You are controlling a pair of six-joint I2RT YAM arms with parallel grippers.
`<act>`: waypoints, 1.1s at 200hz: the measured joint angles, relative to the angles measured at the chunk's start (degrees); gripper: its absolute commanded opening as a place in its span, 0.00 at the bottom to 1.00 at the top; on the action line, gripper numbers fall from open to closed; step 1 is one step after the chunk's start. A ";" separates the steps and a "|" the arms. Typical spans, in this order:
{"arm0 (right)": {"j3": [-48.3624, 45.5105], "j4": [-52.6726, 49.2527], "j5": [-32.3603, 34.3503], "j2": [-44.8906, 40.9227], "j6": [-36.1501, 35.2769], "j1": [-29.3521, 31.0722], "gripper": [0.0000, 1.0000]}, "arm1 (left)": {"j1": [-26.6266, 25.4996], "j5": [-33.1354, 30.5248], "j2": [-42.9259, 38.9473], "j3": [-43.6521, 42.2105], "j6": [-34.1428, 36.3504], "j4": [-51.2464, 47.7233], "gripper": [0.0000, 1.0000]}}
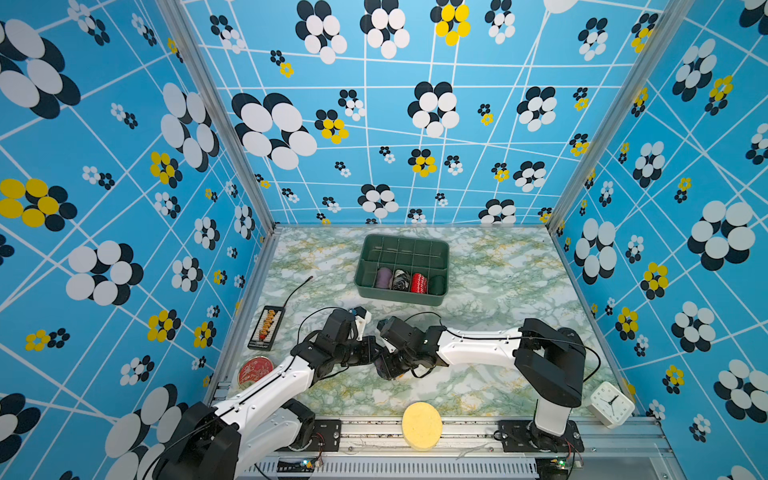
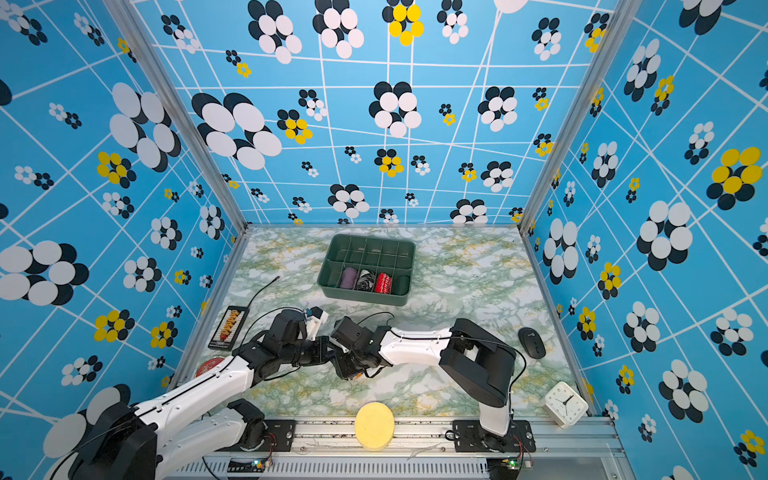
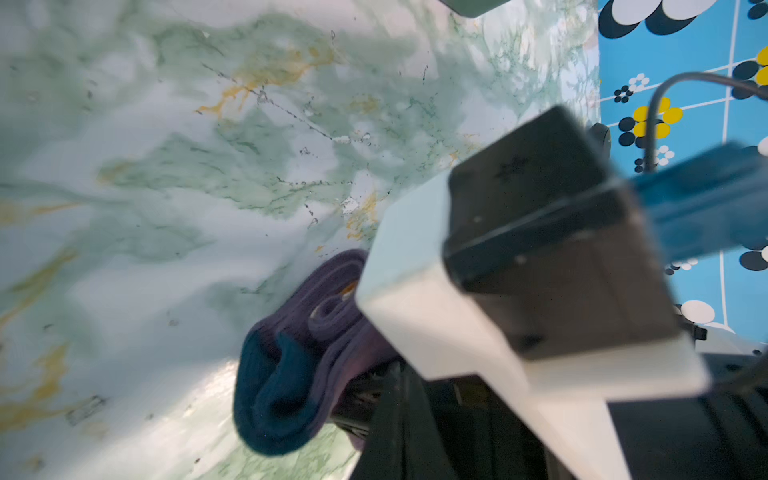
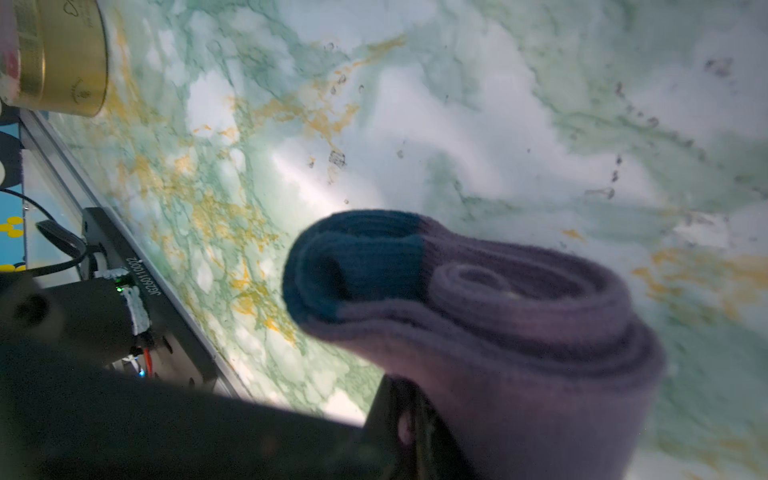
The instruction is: Roll the socks
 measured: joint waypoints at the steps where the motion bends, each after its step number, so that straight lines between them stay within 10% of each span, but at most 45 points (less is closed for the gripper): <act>1: -0.07 0.07 -0.02 -0.02 0.07 -0.02 0.14 | -0.02 0.00 0.07 0.00 0.00 0.00 0.02; 220: -5.16 3.28 -0.37 -4.24 0.61 -1.16 0.27 | -5.29 -4.68 12.98 0.24 1.40 6.43 0.00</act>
